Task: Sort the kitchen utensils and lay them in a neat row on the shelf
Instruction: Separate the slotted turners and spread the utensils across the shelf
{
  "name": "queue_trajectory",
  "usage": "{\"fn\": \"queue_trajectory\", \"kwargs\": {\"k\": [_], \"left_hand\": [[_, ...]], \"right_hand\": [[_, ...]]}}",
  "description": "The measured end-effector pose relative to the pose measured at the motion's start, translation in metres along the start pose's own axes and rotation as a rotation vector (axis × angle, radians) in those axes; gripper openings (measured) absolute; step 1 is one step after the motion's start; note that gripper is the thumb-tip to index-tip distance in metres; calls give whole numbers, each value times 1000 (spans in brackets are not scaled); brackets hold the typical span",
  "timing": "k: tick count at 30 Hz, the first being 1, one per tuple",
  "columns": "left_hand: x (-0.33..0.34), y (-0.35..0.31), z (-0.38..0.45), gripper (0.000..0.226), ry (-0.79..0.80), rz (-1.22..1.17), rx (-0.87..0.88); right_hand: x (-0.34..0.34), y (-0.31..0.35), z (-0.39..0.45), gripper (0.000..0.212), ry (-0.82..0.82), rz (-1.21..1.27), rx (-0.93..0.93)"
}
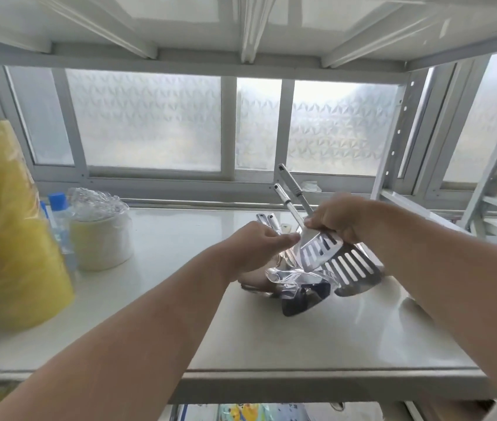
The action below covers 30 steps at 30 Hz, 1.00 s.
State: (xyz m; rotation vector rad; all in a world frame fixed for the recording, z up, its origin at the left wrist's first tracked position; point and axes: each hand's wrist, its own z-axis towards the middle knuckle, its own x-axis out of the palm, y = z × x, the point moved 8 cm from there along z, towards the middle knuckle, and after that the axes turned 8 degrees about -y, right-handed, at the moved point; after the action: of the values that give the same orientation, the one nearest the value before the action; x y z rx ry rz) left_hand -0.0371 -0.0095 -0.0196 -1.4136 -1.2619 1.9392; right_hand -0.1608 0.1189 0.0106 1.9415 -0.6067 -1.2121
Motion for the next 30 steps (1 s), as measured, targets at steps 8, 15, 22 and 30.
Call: {"fn": "queue_trajectory", "kwargs": {"k": [8, 15, 22, 30], "left_hand": [[1, -16, 12, 19, -63, -404, -67], [-14, -25, 10, 27, -162, -801, -125], [-97, 11, -2, 26, -315, -512, -127], [-182, 95, -60, 23, -467, -93, -239]], "right_hand": [[-14, 64, -8, 18, -212, -34, -255], [-14, 99, -28, 20, -245, -217, -416], [16, 117, -30, 14, -133, 73, -365], [185, 90, -38, 25, 285, 169, -114]]}}
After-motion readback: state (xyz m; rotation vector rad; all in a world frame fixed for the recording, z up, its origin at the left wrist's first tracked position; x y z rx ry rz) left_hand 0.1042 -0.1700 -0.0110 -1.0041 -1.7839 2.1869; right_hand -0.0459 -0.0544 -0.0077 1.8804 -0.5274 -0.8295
